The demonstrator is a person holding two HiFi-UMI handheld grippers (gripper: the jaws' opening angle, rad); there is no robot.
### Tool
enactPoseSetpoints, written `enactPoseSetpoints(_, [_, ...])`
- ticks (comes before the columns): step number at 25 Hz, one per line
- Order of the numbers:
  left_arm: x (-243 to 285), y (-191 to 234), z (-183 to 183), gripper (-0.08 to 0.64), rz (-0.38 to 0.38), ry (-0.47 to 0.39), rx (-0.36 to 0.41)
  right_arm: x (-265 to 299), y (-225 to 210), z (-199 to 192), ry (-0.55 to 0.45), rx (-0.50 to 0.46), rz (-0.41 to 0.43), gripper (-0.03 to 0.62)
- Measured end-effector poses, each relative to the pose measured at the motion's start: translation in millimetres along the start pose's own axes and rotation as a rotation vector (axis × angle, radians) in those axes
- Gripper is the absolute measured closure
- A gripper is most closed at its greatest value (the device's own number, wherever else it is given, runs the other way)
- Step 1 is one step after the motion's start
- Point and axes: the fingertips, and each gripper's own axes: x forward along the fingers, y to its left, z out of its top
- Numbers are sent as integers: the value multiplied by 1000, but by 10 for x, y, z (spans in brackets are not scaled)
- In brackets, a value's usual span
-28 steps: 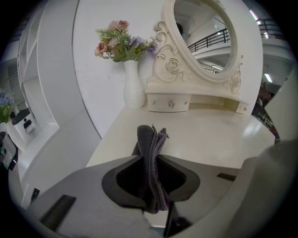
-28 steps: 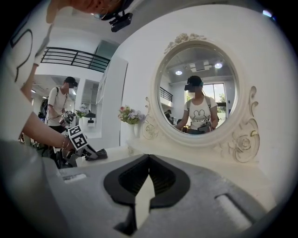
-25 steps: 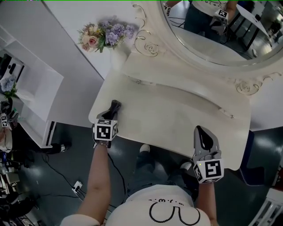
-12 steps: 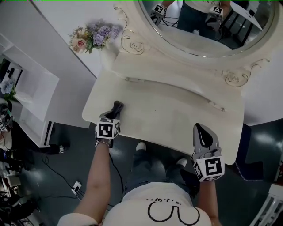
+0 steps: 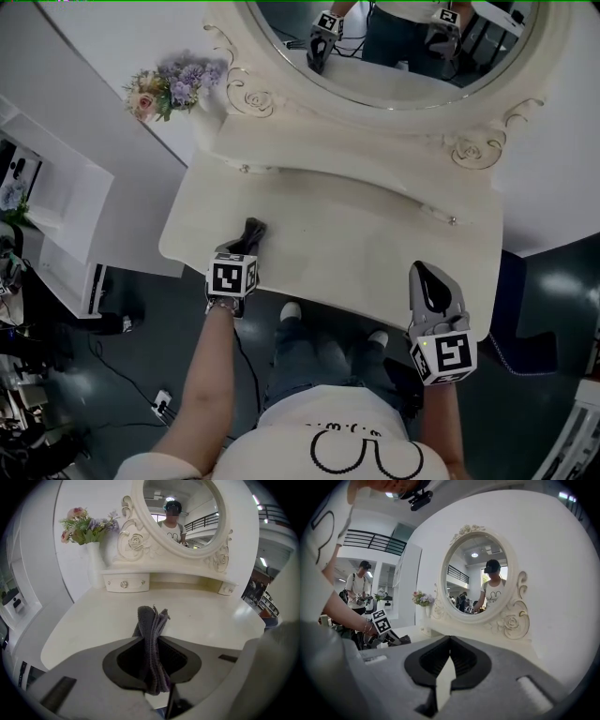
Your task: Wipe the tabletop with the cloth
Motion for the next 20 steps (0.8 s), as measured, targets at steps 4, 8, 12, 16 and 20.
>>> enactPoseSetpoints(4, [24,-229,16,477,-9,4,1,-138,-138,-50,1,5,-13,591])
enactPoseSetpoints(8, [46,-471,20,477,-9,2,0,-275,-270,-118,3,14,-27,591])
enactPoseSetpoints(12, [50,-732,17,477,-7,-2,-23,-419,-385,-196,7,25,-38,591])
enactPoseSetpoints(16, [48,-1004,5,477,-20,-4,-59,-548,-483,-253,7,31,-47,591])
enactPoseSetpoints(20, [66,-1323,15,477,-57,0,-86,-665,-609,-338,3,43,-55,591])
